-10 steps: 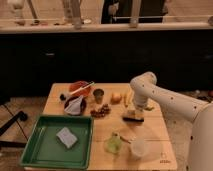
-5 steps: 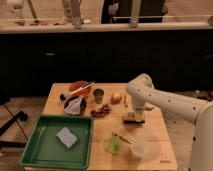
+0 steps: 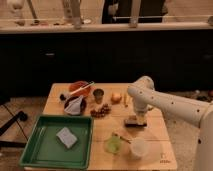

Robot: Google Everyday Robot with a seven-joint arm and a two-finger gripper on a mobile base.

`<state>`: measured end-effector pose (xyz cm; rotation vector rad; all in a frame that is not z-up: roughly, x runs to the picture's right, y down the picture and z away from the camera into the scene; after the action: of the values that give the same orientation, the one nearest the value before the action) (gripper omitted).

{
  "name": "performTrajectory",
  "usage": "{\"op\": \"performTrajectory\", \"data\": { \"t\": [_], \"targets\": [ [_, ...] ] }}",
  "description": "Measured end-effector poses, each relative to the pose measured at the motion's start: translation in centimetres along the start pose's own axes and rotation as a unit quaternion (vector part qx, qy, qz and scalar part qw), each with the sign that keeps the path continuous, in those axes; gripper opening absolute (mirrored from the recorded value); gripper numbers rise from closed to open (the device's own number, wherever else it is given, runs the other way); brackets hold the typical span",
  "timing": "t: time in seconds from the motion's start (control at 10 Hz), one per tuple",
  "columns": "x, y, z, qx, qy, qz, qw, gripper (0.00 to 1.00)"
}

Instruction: Wipe table surface with eraser

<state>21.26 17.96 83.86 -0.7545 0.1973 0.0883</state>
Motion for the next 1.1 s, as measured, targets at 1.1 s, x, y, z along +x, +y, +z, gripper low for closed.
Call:
{"op": "performTrajectory", "data": {
  "t": [1.1],
  "targets": [
    [4.9, -3.2, -0.4, 0.025, 0.075, 0.048, 0.9957, 0.02]
  ]
}}
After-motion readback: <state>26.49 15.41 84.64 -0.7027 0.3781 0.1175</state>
